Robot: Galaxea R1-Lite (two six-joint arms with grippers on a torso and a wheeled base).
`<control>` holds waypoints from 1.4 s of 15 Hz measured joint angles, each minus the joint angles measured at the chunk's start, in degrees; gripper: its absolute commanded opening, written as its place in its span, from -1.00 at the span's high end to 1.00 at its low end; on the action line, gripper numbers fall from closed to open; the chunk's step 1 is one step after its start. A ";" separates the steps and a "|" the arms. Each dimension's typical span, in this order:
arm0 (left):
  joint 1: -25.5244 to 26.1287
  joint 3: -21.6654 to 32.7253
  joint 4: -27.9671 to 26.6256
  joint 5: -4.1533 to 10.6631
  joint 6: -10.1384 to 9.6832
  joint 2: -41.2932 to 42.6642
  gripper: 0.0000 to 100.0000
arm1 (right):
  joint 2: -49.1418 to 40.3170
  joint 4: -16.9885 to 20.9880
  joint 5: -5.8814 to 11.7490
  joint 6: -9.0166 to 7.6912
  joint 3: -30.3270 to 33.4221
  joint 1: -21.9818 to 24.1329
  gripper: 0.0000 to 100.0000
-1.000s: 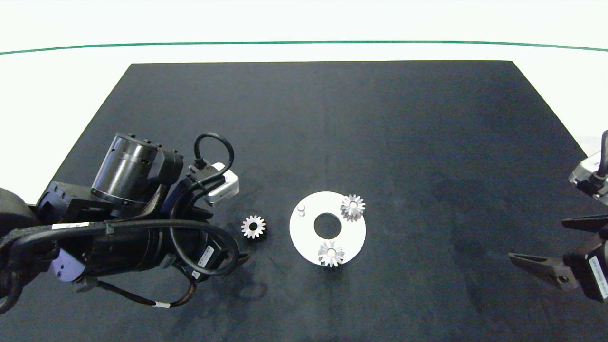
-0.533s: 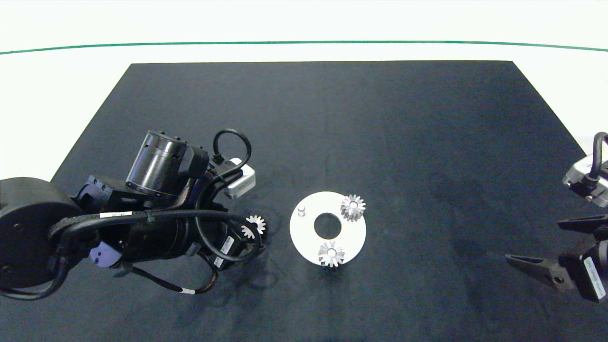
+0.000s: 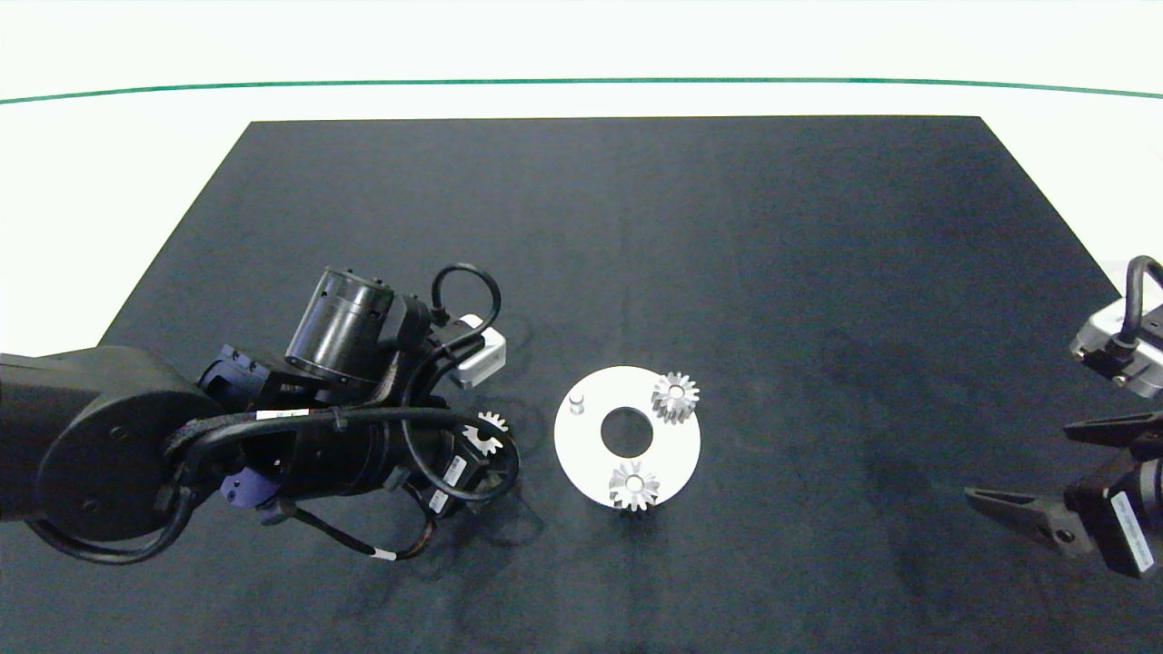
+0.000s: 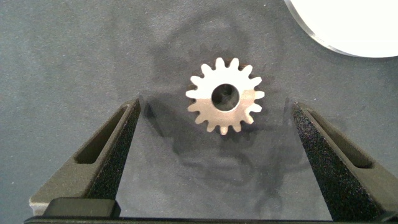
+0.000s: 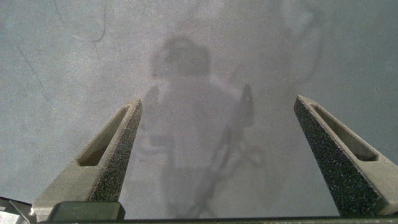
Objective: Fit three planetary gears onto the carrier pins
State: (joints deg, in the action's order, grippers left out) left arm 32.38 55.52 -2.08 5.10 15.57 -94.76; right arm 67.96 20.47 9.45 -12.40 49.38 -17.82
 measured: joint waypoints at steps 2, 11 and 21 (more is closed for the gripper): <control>0.04 0.10 0.00 -0.04 -0.16 -0.04 -0.89 | 0.00 0.00 -0.02 0.00 0.00 0.00 -1.00; -0.02 -0.28 1.97 -0.28 -0.27 -0.23 -0.53 | 0.11 0.00 -0.09 -0.69 -0.02 0.60 -1.00; 0.00 -0.48 1.99 -0.30 -0.24 -0.28 -0.11 | 0.17 0.00 -0.09 -0.83 -0.30 0.46 -1.00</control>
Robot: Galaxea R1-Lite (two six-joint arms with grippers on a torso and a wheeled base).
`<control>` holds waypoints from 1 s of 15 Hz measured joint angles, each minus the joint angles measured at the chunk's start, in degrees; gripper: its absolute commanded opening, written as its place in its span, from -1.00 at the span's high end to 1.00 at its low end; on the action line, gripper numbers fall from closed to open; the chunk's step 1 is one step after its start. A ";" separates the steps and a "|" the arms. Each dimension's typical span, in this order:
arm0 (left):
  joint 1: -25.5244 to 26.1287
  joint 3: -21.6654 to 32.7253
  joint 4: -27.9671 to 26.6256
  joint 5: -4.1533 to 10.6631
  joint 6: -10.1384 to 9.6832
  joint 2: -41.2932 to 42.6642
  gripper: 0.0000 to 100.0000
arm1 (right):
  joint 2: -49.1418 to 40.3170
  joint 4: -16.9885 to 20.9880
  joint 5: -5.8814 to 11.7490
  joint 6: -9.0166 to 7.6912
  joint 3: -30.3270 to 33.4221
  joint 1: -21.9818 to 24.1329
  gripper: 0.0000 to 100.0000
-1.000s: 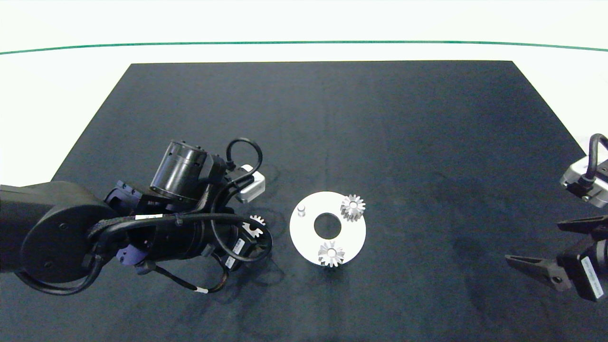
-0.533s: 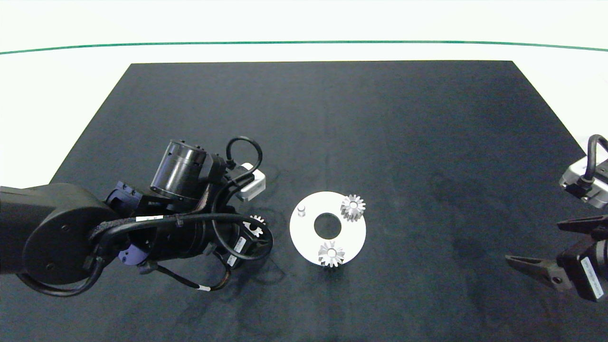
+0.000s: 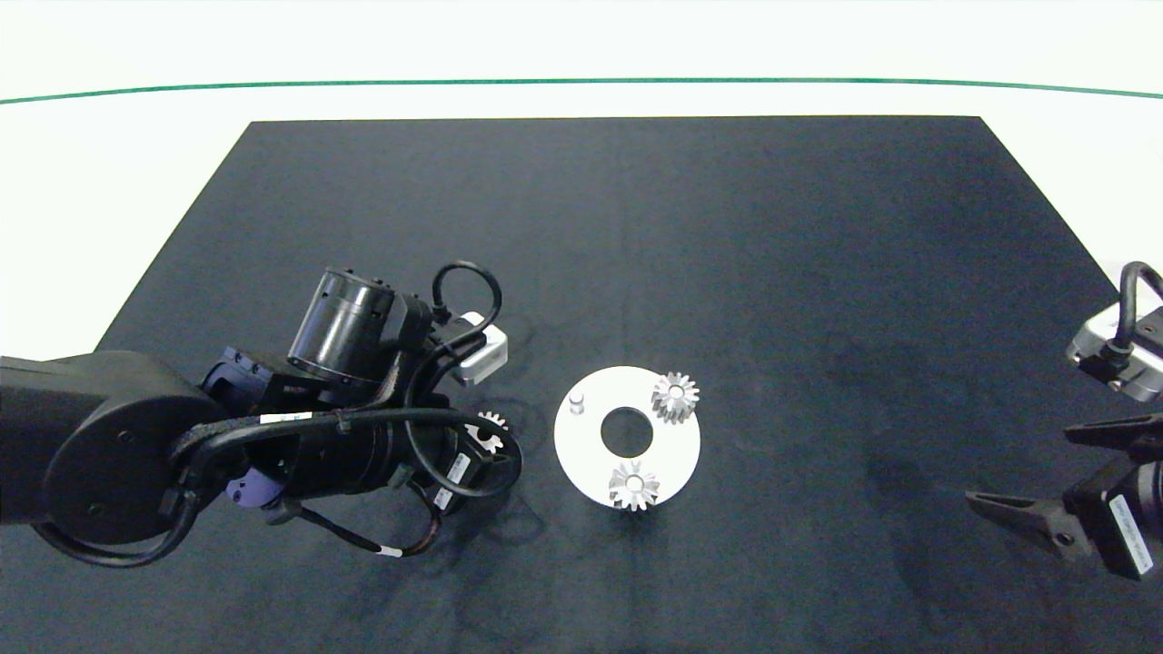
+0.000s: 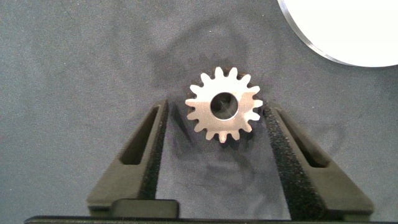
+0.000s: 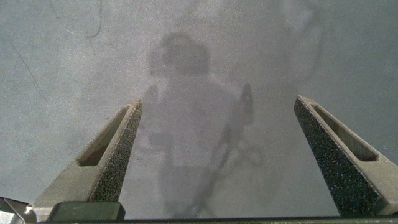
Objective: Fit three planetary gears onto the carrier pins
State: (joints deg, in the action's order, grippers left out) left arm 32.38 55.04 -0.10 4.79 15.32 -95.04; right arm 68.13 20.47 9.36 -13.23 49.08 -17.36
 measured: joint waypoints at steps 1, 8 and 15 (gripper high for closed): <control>-0.02 0.02 0.00 0.00 0.00 -0.02 -0.08 | 0.09 0.00 -0.02 -0.16 -0.02 -0.02 -1.00; 0.06 -0.02 0.00 0.00 -0.02 7.72 0.19 | 0.41 0.00 -0.20 -0.17 -0.07 -0.02 -1.00; 0.12 -0.02 0.23 0.06 0.07 1.71 0.49 | 0.57 0.00 -0.20 -0.30 -0.13 -0.02 -1.00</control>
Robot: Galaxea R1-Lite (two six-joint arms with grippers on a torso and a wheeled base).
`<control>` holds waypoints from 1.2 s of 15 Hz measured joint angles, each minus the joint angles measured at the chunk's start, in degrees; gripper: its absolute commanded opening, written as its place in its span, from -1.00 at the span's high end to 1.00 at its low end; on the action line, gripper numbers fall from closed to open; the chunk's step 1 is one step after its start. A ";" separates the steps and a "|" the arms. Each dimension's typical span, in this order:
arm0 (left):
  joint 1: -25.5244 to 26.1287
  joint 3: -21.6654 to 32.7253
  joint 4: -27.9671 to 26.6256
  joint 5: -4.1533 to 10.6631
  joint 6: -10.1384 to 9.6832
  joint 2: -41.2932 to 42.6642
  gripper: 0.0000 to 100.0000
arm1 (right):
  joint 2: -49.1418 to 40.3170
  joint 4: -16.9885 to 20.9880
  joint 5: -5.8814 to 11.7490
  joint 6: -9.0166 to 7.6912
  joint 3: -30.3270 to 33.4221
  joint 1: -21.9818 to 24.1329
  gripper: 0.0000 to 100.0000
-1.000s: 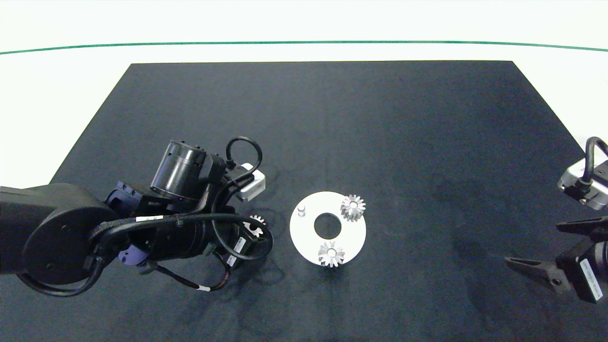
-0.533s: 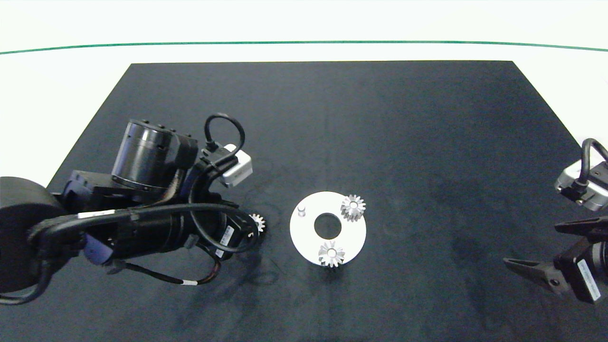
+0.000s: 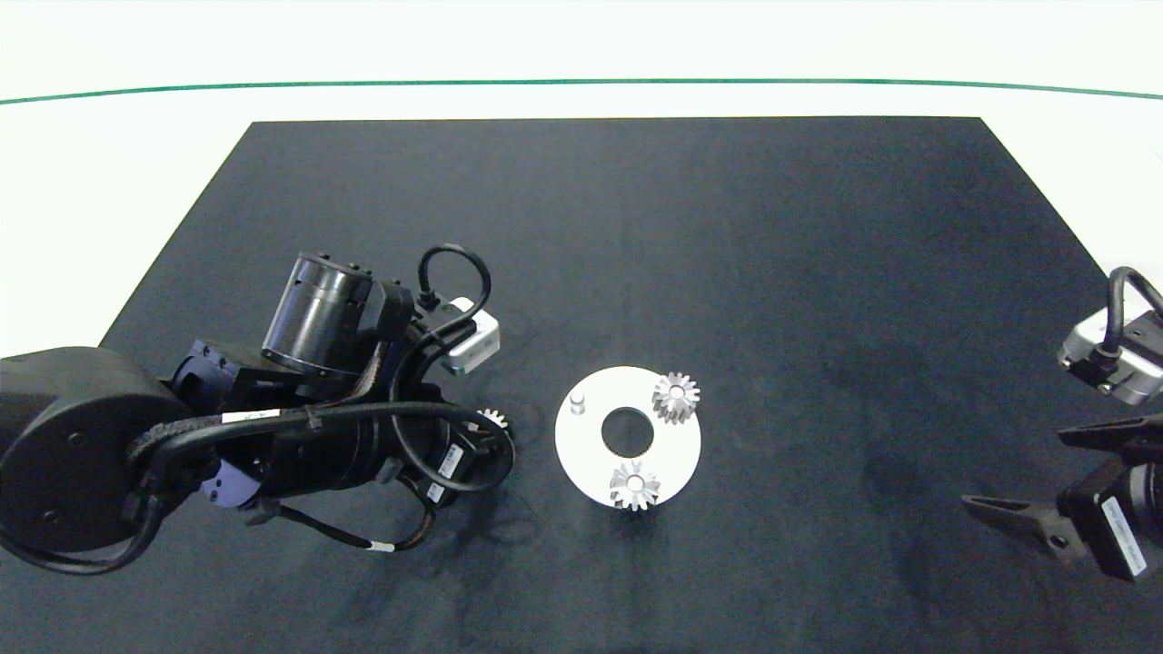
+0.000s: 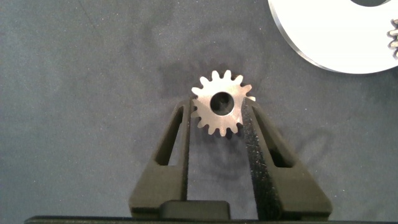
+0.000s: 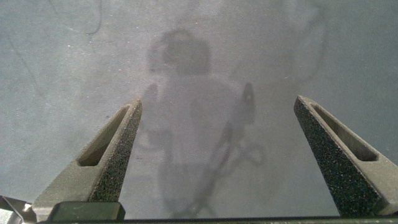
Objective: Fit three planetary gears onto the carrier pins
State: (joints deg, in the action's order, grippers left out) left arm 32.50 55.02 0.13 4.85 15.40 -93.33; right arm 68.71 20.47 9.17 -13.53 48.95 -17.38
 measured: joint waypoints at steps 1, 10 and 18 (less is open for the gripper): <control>0.00 0.02 0.09 0.00 -0.02 -0.44 0.50 | 0.01 0.00 0.00 0.00 0.00 0.00 -1.00; -0.21 0.11 -0.29 -0.04 0.04 -0.27 0.50 | 0.17 -0.02 0.01 0.02 -0.24 0.00 -1.00; -0.59 0.02 -0.82 0.00 0.50 2.07 -1.00 | 0.34 -0.07 0.00 0.00 -0.24 0.00 -1.00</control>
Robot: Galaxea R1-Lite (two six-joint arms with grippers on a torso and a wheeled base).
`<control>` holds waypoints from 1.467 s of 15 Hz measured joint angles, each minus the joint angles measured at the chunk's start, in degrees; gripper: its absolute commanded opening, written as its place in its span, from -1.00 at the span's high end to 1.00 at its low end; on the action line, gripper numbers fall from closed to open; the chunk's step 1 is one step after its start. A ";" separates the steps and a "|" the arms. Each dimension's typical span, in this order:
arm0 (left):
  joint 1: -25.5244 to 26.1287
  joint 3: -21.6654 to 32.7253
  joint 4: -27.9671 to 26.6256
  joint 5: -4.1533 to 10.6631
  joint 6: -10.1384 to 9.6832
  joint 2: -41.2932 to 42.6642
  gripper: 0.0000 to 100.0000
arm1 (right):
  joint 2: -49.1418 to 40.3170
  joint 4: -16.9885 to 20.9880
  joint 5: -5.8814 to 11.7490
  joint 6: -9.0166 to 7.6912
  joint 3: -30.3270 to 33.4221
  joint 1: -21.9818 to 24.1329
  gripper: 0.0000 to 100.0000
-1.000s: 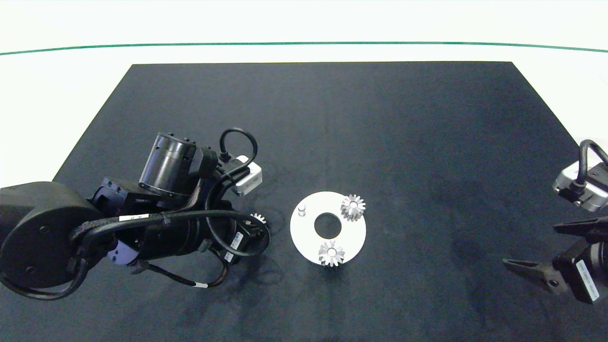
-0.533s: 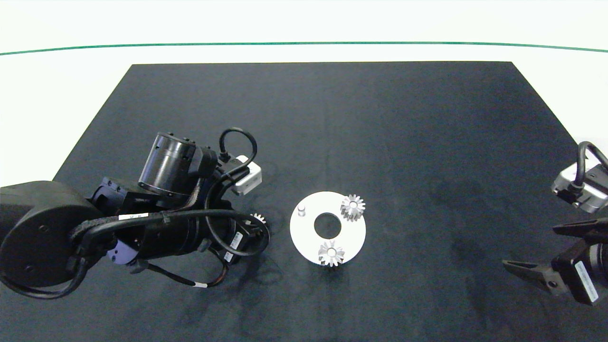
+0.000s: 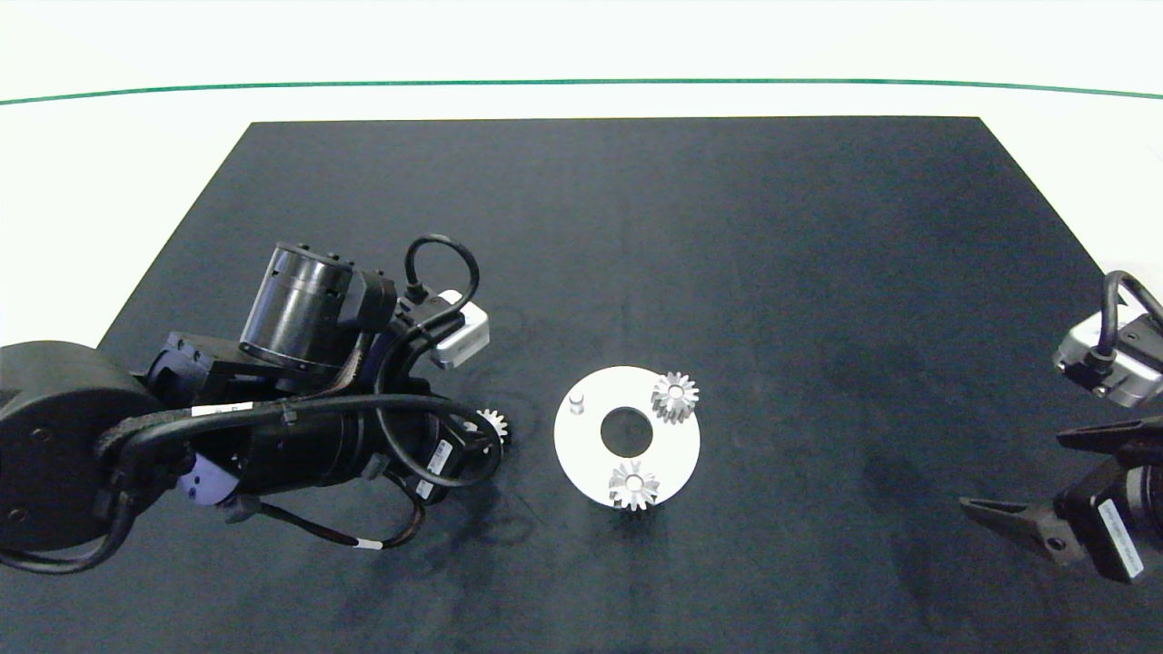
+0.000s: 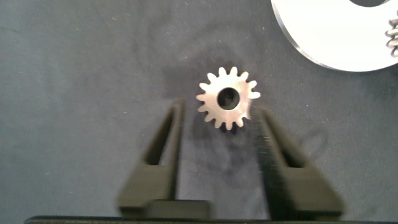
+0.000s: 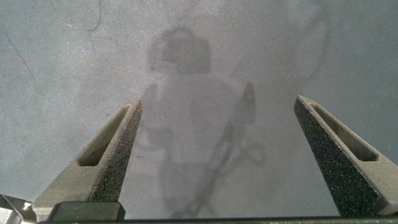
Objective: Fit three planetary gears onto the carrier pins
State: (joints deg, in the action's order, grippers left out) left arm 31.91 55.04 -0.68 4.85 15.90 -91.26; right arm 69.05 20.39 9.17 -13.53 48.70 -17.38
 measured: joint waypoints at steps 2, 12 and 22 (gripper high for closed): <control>0.00 -0.13 -0.02 -0.04 0.02 0.74 -1.00 | 0.13 0.00 0.00 0.02 -0.09 0.00 -1.00; 0.09 0.11 0.41 -0.15 -0.44 -2.43 -1.00 | 0.18 0.00 -0.07 0.00 -0.11 0.00 -1.00; -0.33 0.09 0.52 -0.15 -0.44 -3.36 -0.80 | 0.20 -0.02 -0.24 0.00 -0.15 0.16 -1.00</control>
State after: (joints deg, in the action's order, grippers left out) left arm 31.59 55.13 -0.16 4.71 15.46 -94.62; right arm 69.24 20.37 8.92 -13.53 48.56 -17.23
